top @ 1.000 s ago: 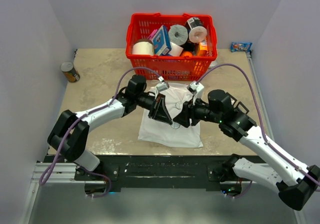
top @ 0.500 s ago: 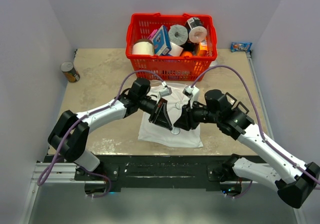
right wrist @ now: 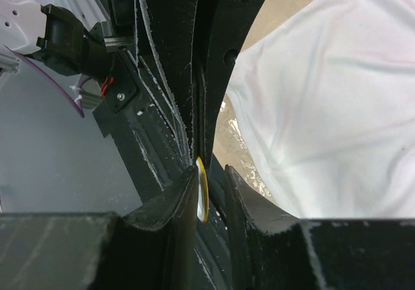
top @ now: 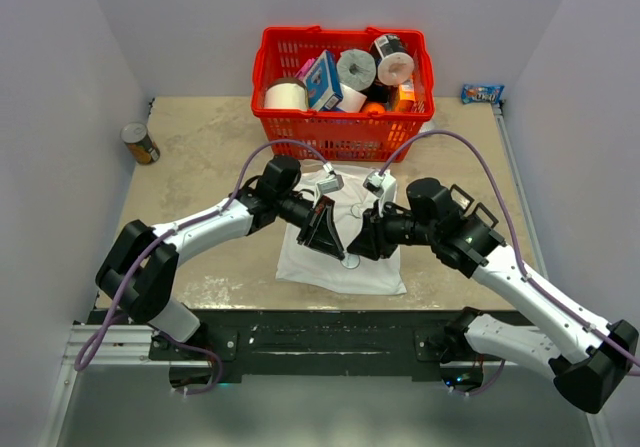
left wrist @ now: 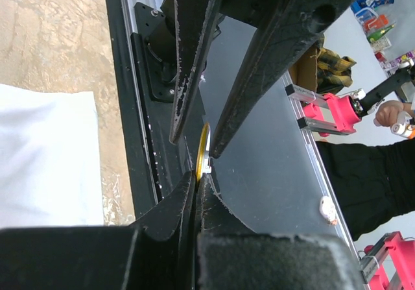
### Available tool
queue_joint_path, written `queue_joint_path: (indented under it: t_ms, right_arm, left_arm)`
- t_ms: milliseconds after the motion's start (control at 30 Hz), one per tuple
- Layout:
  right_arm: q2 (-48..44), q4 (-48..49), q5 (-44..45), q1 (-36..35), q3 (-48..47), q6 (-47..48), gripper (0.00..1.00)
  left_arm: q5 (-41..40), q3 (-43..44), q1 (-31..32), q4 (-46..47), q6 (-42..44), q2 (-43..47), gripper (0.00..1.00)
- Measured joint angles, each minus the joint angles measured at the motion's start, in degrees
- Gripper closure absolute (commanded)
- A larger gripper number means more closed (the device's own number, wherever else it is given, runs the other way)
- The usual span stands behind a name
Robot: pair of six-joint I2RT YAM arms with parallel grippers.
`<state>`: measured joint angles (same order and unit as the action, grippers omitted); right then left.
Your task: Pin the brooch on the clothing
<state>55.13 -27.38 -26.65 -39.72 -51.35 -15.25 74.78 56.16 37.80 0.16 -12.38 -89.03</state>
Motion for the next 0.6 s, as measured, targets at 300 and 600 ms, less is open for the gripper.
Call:
queue_joint_path:
  t_ms: [300, 600]
  right_arm:
    - [0.6, 0.1, -0.6, 0.0, 0.0, 0.3, 0.81]
    - [1.2, 0.4, -1.5, 0.0, 0.3, 0.6, 0.88]
  left_arm:
    - [-0.2, 0.0, 0.0, -0.4, 0.0, 0.0, 1.00]
    - [-0.5, 0.0, 0.0, -0.7, 0.2, 0.0, 1.00]
